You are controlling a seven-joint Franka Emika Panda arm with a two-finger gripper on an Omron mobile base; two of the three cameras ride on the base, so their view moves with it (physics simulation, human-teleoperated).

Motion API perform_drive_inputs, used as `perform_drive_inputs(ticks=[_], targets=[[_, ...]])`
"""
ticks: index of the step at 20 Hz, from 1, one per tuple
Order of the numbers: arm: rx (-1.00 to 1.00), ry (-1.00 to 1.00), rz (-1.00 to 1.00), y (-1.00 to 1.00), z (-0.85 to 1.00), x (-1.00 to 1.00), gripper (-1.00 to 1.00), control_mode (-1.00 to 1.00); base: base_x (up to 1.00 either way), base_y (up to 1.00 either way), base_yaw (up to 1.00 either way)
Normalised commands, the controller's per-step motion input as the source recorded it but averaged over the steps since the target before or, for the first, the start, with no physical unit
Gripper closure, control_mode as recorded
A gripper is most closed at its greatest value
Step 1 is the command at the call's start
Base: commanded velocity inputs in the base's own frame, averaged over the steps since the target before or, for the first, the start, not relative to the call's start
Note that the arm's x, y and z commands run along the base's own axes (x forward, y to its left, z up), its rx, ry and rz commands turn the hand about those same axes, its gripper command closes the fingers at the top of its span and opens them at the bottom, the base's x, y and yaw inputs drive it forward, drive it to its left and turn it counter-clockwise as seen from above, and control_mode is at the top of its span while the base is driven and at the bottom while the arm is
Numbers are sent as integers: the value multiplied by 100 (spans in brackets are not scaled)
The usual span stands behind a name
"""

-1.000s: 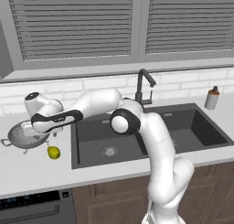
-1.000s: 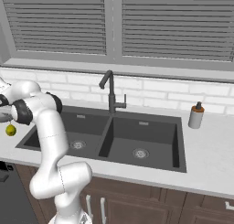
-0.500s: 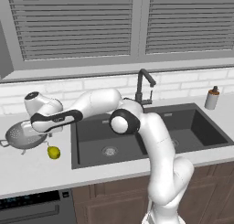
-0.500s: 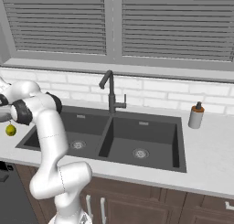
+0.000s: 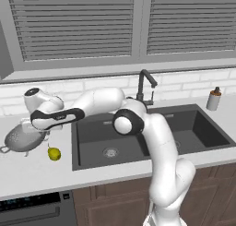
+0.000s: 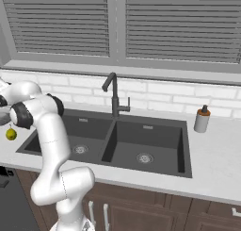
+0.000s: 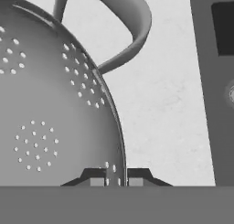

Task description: Put the colander in the sink, put the pear in the colander, and turn on the sink faucet and pour water over the colander.

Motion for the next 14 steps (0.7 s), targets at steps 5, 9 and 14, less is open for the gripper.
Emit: perform_drive_inputs(ticks=[5,9,14], targets=[[28,-18,-14,-37,64,-18,100,-100,0,0,0],[33,-21,-19,-47,52,-6,100,-100,0,0,0],[28,-16,-17,-74,27,-34,100,-100,0,0,0]])
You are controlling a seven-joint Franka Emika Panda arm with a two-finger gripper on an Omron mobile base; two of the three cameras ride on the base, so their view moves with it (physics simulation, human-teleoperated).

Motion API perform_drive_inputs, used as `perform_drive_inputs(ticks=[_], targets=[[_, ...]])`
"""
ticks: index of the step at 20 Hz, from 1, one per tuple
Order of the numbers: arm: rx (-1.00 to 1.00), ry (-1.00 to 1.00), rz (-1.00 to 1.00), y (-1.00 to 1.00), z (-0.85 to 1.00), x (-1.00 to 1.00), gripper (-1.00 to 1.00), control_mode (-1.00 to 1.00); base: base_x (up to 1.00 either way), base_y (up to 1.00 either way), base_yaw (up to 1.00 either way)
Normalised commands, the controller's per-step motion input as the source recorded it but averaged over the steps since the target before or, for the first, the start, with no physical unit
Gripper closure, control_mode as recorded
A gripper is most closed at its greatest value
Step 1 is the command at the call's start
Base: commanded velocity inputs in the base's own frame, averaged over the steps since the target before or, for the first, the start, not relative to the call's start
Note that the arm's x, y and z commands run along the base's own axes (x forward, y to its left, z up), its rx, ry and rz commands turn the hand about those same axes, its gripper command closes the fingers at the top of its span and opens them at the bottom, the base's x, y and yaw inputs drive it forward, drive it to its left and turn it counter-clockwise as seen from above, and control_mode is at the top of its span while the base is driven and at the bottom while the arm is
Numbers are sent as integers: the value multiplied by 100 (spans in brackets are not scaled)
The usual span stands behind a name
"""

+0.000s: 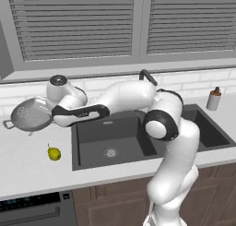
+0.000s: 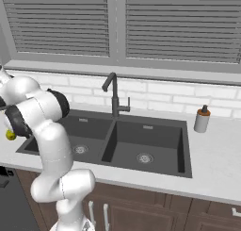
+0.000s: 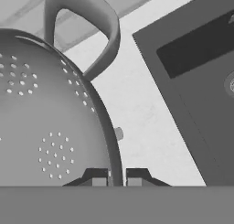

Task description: Put the colander in the sink, put the pear in the colander, and turn on the sink faucet and pour water over the colander.

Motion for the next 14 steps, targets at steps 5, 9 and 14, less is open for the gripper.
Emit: perform_drive_inputs(ticks=[5,9,14], targets=[[13,-1,-7,-61,37,-25,100,-100,0,0,0],[6,10,0,-56,76,-17,100,-100,0,0,0],[0,20,-3,-62,94,-1,100,-100,0,0,0]])
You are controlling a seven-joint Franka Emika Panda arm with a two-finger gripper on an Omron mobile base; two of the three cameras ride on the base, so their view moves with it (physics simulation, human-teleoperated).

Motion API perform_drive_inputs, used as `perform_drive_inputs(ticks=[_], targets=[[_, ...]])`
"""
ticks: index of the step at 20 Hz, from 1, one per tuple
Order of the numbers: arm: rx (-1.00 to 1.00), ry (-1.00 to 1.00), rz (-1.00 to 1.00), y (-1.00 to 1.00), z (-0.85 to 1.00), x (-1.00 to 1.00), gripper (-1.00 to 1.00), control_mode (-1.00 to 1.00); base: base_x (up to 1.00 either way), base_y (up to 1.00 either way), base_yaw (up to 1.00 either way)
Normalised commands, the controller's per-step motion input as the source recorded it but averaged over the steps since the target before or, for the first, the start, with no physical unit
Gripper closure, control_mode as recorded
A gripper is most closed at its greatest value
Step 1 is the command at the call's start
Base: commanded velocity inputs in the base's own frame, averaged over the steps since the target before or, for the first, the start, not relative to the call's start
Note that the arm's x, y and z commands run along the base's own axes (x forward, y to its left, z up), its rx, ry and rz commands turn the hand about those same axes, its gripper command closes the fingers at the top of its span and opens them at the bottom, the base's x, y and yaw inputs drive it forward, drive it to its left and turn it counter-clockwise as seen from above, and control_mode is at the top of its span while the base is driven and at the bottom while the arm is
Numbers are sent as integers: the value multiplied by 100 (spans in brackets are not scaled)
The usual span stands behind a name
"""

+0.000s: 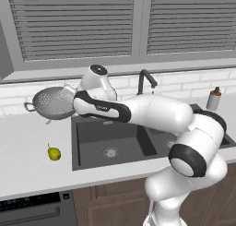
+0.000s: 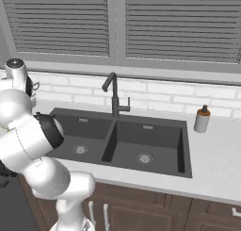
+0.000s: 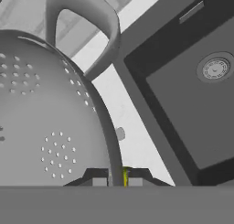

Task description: Put the colander in the sink, put the pear in the colander, and turn on the sink faucet and pour water over the colander.

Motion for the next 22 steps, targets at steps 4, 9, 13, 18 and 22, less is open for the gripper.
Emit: perform_drive_inputs(ticks=[4,9,13,18,22], targets=[[-19,32,-5,-34,44,0,100,-100,0,0,0],[-30,21,-2,-4,19,0,100,-100,0,0,0],[-12,2,0,-17,-26,0,100,-100,0,0,0],[0,0,0,-47,-36,0,100,-100,0,0,0],[0,0,-1,-70,-41,-6,100,-100,0,0,0]])
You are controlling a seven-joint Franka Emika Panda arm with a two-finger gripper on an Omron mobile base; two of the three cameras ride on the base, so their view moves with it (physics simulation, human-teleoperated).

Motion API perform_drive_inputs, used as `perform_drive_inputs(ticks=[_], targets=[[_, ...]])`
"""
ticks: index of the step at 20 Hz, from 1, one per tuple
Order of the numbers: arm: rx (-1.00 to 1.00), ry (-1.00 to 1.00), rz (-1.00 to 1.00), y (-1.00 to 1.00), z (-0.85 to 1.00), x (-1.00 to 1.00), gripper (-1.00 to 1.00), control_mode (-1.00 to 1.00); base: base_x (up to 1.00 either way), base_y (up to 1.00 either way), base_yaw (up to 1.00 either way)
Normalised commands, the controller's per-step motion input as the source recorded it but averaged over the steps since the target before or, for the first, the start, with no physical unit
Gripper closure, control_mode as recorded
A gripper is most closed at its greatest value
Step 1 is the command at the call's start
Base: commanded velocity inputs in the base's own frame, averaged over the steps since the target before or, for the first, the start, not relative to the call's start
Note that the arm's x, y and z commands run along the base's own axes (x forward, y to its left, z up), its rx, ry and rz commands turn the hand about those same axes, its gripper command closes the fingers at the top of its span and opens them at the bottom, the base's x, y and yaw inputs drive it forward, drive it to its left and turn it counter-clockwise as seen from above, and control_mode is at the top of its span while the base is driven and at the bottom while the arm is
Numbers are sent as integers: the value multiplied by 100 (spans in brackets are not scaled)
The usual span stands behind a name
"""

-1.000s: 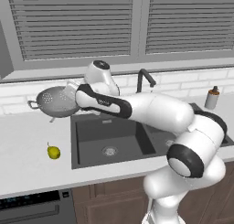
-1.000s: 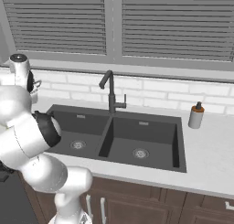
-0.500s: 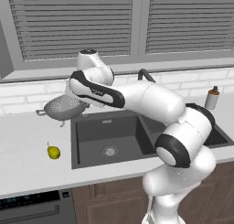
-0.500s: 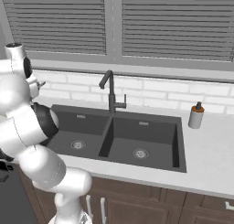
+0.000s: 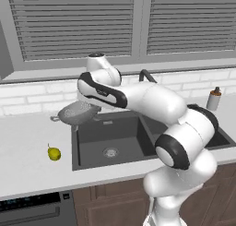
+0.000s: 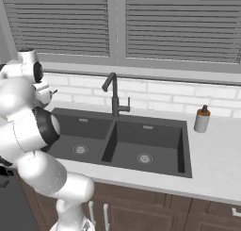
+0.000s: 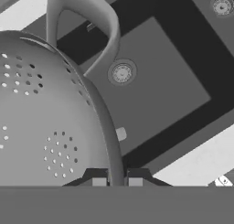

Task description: Put the colander in the sink, put the pear in the colander, and turn on the sink faucet and pour water over the colander.

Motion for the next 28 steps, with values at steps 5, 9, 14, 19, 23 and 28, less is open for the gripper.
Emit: perform_drive_inputs(ticks=[5,9,14,19,23,28], targets=[[0,0,-1,-73,-65,-3,100,-100,0,0,0],[0,0,0,-65,-80,0,100,-100,0,0,0],[0,0,0,-16,-68,20,100,-100,0,0,0],[0,0,0,-4,-73,41,100,-100,0,0,0],[0,0,0,-19,-68,30,100,-100,0,0,0],[0,0,0,-28,-44,15,100,-100,0,0,0]])
